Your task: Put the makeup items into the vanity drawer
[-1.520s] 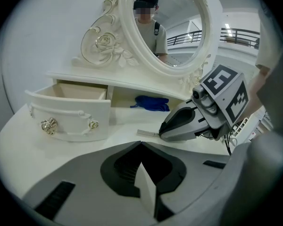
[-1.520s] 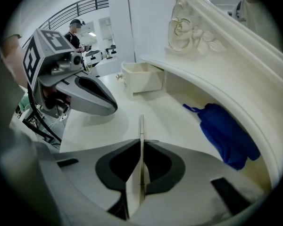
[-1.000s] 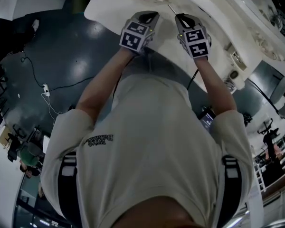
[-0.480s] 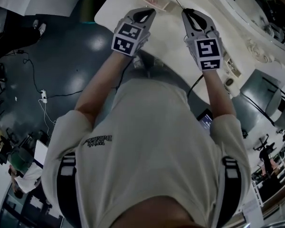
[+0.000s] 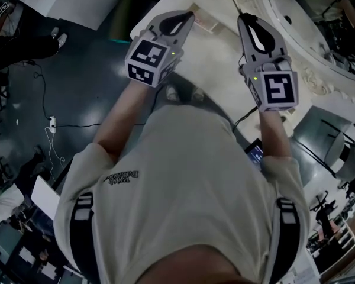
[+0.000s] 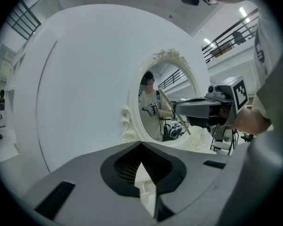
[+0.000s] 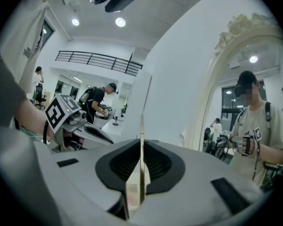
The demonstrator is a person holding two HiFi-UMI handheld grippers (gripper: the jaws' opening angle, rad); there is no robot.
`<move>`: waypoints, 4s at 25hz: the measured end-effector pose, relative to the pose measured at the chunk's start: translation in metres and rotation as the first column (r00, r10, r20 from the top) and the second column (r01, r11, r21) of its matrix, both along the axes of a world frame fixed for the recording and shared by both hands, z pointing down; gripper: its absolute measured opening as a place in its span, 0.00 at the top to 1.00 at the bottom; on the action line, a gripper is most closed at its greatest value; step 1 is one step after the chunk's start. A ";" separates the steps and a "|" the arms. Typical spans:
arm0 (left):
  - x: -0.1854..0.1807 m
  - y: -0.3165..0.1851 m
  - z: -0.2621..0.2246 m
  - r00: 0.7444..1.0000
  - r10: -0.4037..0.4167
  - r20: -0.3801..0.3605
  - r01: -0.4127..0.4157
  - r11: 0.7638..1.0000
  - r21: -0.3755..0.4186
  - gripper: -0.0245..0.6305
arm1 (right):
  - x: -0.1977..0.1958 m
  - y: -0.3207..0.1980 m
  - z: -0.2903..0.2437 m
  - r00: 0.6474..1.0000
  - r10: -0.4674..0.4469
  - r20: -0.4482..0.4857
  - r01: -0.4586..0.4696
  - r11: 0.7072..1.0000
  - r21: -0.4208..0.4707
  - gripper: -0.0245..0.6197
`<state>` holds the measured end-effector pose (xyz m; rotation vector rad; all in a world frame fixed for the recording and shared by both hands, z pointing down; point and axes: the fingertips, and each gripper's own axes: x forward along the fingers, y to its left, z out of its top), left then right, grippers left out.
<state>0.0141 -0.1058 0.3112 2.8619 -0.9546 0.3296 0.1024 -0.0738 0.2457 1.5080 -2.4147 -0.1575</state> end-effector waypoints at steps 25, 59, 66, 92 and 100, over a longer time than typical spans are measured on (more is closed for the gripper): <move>-0.065 0.047 -0.095 0.989 -0.122 -0.088 0.135 0.976 0.170 0.94 | -0.059 0.053 -0.075 0.976 -0.170 0.136 0.144 0.972 0.184 0.92; -0.044 -0.070 0.026 0.988 -0.154 0.029 0.153 0.988 0.017 0.94 | -0.072 -0.102 0.083 0.984 -0.164 0.064 0.173 0.969 -0.178 0.92; -0.036 -0.088 0.092 0.986 -0.140 0.085 0.148 0.985 -0.092 0.94 | -0.073 -0.129 0.148 0.987 -0.155 0.041 0.160 0.946 -0.282 0.92; -0.024 -0.111 0.270 0.971 -0.041 0.235 0.125 0.927 -0.353 0.94 | -0.066 -0.161 0.330 0.989 -0.125 -0.078 0.063 0.834 -0.548 0.92; -0.024 -0.107 0.275 0.973 -0.039 0.229 0.122 0.925 -0.361 0.94 | -0.065 -0.157 0.344 0.988 -0.123 -0.097 0.044 0.811 -0.584 0.91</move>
